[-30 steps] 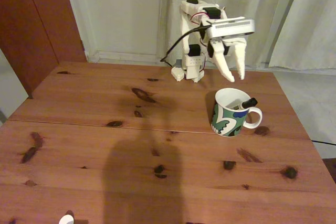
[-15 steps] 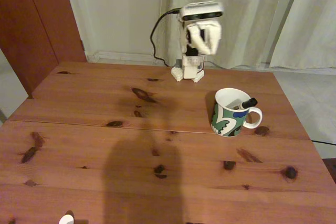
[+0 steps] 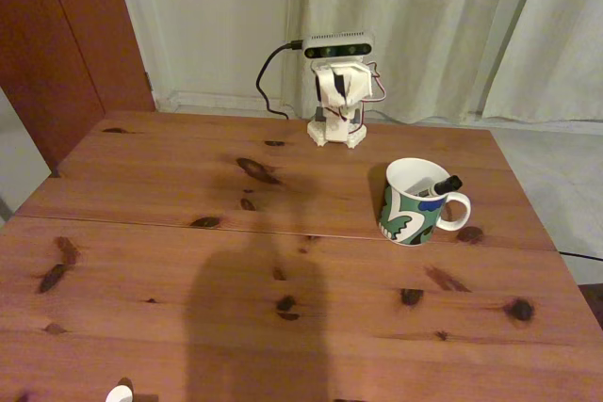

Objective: Clean up the desk and place the pens and markers into the cup

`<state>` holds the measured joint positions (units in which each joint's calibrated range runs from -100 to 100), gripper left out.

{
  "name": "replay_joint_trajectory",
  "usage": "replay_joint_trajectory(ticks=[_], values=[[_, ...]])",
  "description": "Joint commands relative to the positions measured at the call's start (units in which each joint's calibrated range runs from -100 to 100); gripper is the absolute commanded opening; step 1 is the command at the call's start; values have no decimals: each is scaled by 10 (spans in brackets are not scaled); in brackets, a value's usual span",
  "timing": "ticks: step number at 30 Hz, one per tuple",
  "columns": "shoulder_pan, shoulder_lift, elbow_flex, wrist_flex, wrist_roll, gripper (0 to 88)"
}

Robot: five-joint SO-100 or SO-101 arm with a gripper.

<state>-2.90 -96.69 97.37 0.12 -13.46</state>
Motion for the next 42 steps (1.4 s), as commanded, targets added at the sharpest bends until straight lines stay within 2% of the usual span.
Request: replay_joint_trajectory(ticks=[1, 5, 10, 13, 29, 42], values=[[24, -10, 21, -83, 0, 8], [53, -10, 21, -78, 11, 8], [87, -10, 22, -42, 86, 8], [94, -10, 22, -12, 110, 8], [94, -10, 22, 5, 108, 9], [92, -10, 22, 213, 113, 9]])
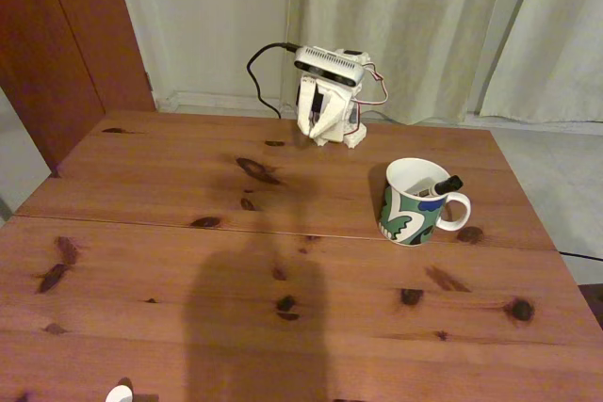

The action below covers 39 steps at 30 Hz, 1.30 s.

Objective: Clean up the desk and place the pens and markers into the cup

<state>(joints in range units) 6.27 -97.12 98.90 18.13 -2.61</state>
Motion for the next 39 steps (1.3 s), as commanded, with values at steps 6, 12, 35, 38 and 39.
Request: replay_joint_trajectory(ticks=[6, 12, 35, 38, 39], values=[[0, -6, 7, 57, 4, 9], [0, -6, 7, 64, 4, 9], [-2, -6, 7, 431, 0, 12], [-3, -6, 7, 559, 0, 12], [-4, -6, 7, 594, 4, 12]])
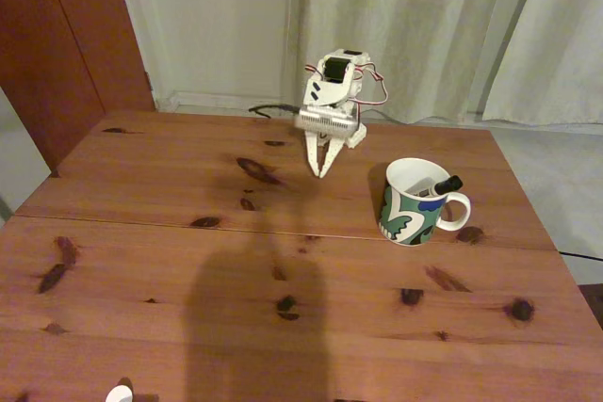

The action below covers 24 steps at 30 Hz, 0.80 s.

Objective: Clean up the desk and place the pens and markers into the cup

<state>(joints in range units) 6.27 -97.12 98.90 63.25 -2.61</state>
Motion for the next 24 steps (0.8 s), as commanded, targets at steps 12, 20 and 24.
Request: replay_joint_trajectory(ticks=[12, 20, 24], values=[[-6, -6, 7, 143, 4, 12], [-6, -3, 7, 142, 4, 12], [-5, -1, 7, 141, 4, 12]])
